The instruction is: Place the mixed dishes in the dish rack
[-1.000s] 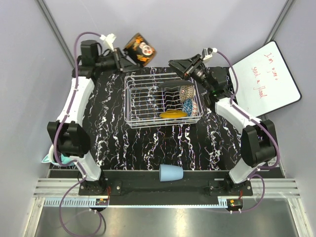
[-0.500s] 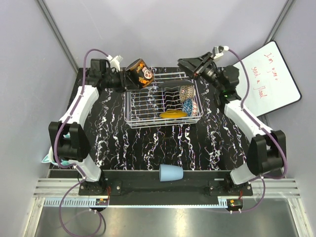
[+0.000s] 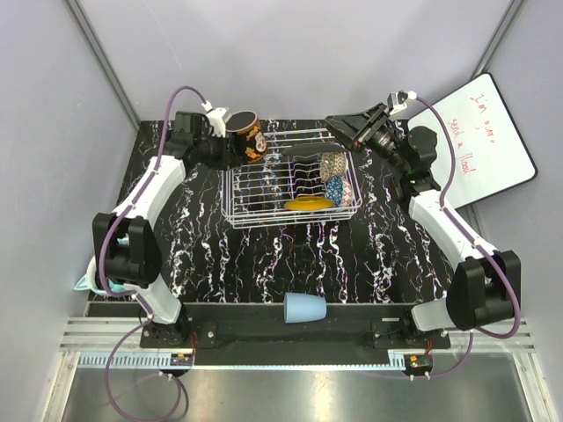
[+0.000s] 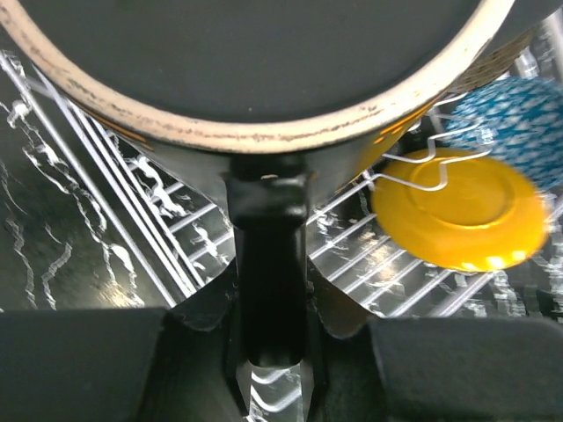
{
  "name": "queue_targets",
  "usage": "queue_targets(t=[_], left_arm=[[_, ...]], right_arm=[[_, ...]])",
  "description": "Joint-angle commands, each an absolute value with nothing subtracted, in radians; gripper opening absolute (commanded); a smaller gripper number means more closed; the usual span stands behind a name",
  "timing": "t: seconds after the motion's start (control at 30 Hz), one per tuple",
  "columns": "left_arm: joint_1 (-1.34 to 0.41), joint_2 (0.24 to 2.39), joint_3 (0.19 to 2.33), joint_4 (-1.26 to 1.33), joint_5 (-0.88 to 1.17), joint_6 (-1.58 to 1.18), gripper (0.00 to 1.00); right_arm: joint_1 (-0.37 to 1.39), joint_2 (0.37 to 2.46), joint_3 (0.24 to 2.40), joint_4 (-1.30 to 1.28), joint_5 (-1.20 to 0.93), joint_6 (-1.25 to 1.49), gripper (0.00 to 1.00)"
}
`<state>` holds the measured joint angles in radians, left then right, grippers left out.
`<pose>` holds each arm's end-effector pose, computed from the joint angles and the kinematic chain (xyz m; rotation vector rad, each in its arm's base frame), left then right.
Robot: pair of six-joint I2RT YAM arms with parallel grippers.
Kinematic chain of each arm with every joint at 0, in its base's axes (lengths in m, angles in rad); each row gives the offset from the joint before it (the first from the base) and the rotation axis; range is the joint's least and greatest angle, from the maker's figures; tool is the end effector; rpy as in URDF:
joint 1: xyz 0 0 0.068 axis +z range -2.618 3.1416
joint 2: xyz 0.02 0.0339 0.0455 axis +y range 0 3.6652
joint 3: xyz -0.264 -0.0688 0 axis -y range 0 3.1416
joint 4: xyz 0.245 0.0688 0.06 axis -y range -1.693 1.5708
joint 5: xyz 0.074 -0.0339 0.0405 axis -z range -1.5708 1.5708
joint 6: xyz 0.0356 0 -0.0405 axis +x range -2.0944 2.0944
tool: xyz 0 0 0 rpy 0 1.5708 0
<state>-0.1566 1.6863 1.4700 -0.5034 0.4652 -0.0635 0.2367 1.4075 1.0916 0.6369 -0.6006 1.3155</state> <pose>0.3750 -0.0754 0.3120 0.3487 2.2534 -0.6467 0.3129 0.0962 0.3875 0.2024 1.5027 1.6609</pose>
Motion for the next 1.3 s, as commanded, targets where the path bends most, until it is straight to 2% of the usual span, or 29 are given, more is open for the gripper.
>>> queue_targets(t=[0.0,0.5,0.93,0.97,1.0,1.03,1.27], left_arm=[[-0.189,1.698,1.454,-0.269,0.408,0.055,0.00],[-0.227,1.816,1.400,-0.167,0.325,0.092,0.00],[-0.245,1.862,1.327,-0.123,0.313,0.138,0.01],[-0.248,1.861,1.325,-0.145,0.316,0.144,0.09],[-0.249,1.862,1.330,-0.164,0.322,0.158,0.35],[-0.249,1.870,1.341,-0.193,0.328,0.161,0.41],[-0.247,1.822,1.353,-0.325,0.322,0.175,0.55]], right_arm=[[0.225,1.350,1.094,0.618,-0.637,1.290,0.46],[0.196,1.250,1.012,0.558,-0.638,1.267,0.45],[0.179,1.224,1.049,0.454,-0.653,1.212,0.45],[0.178,1.226,1.058,0.418,-0.658,1.203,0.47],[0.178,1.229,1.087,0.387,-0.660,1.189,0.47],[0.178,1.238,1.107,0.350,-0.663,1.152,0.47],[0.178,1.252,1.222,0.030,-0.658,0.997,0.48]])
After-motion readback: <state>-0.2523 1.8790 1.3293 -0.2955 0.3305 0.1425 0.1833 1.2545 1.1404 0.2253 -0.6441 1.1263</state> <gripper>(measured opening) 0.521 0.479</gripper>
